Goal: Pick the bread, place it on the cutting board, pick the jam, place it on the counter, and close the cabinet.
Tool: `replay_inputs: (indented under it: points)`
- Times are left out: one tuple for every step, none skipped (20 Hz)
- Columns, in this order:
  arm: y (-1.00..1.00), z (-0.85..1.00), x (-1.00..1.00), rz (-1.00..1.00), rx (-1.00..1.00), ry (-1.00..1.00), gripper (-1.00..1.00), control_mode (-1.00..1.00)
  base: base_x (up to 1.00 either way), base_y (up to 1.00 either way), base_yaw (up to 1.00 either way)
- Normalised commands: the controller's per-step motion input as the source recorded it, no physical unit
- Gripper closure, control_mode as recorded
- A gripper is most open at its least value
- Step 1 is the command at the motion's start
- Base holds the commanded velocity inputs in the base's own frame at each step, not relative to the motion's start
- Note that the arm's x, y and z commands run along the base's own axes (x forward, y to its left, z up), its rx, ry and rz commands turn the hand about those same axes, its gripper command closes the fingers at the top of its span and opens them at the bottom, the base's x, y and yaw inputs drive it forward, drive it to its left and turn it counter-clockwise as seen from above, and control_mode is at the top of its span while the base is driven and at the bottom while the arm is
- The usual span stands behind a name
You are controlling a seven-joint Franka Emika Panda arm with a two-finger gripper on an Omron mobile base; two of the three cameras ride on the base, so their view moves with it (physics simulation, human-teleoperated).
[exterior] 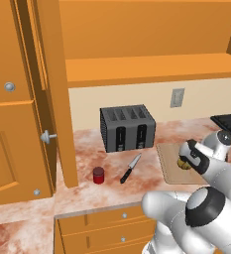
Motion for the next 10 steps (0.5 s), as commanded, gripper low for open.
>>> replay_inputs:
  points:
    - [-0.03, 0.11, -0.06, 0.0, 0.0, -0.1, -1.0, -1.0, 0.0, 0.0, 0.0]
    - [-0.04, 0.1, -0.09, 0.0, 0.0, -0.11, -1.0, -1.0, 0.0, 0.0, 0.0]
    - [-0.04, 0.09, -0.09, 0.0, 0.0, -0.11, -1.0, -1.0, 0.0, 0.0, 0.0]
    - [-0.04, 0.11, -0.09, 0.0, 0.0, -0.11, -1.0, -1.0, 0.0, 0.0, 0.0]
    - [-0.03, 0.1, -0.1, 0.0, 0.0, -0.11, -1.0, -1.0, 0.0, 0.0, 0.0]
    - [-0.03, 0.09, -0.11, 0.0, 0.0, -0.12, -1.0, -1.0, 0.0, 0.0, 0.0]
    - [-0.02, 0.08, -0.12, 0.0, 0.0, -0.12, -1.0, -1.0, 0.0, 0.0, 0.0]
    - [-0.01, 0.08, -0.11, 0.0, 0.0, -0.12, -1.0, -1.0, 0.0, 0.0, 0.0]
    - [-0.01, 0.06, -0.09, 0.0, 0.0, -0.12, -1.0, -1.0, 0.0, 0.0, 0.0]
    - [0.0, 0.06, -0.06, 0.0, 0.0, -0.11, -1.0, -1.0, 0.0, 0.0, 0.0]
